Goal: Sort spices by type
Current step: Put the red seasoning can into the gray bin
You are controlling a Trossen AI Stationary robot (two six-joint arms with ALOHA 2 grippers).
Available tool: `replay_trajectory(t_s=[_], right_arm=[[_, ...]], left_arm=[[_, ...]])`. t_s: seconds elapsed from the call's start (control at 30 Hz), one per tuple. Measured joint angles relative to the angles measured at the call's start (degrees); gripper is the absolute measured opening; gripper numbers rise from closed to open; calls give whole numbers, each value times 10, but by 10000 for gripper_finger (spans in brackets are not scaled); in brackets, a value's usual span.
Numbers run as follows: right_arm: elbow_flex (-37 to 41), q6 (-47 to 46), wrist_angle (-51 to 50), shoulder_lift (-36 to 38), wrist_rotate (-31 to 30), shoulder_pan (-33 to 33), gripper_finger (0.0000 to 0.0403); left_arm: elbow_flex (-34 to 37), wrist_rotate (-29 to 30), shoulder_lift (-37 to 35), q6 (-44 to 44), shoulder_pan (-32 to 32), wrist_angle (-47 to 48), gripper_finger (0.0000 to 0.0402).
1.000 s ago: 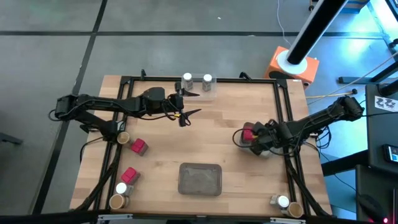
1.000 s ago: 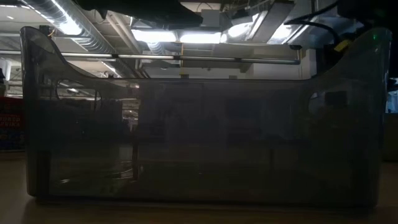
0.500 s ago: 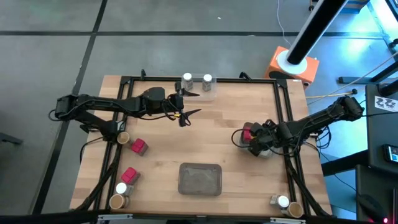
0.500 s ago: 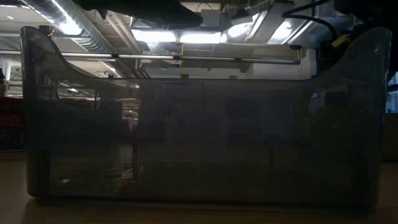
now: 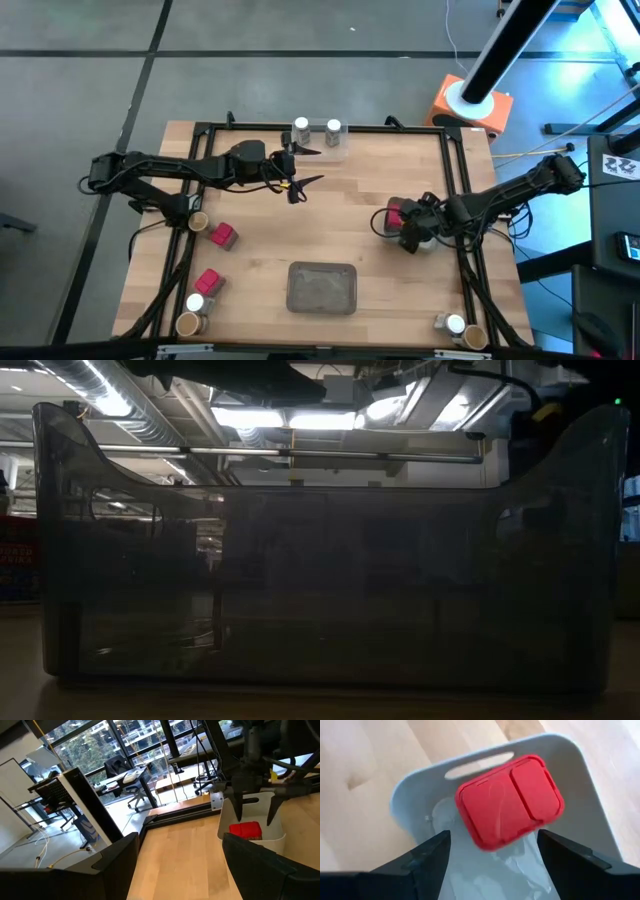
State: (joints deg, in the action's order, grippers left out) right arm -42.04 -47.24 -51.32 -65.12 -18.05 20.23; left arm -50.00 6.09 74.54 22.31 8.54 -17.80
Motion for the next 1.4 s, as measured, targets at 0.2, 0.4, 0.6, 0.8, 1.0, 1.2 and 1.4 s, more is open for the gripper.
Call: replay_trajectory(t_s=[0.2,0.4,0.6,0.8,1.0,1.2,1.4], right_arm=[[-85,29,-54,0,27,0,299],[-96,111,59,0,-93,0,299],[-68,194,168,-16,-220,0,299],[-49,306,238,-40,-301,0,299],[-48,418,309,-70,-309,0,299],[-48,461,333,-100,-293,0,299],[-48,480,341,-117,-287,0,299]], left_arm=[[0,0,0,-10,0,-3,276],[0,-49,0,-24,0,-3,276],[0,-80,0,-40,-7,-3,276],[0,-29,3,-88,-44,44,276],[0,62,3,-117,-96,102,276],[-18,166,4,-143,-156,148,276],[-54,203,7,-189,-212,181,276]])
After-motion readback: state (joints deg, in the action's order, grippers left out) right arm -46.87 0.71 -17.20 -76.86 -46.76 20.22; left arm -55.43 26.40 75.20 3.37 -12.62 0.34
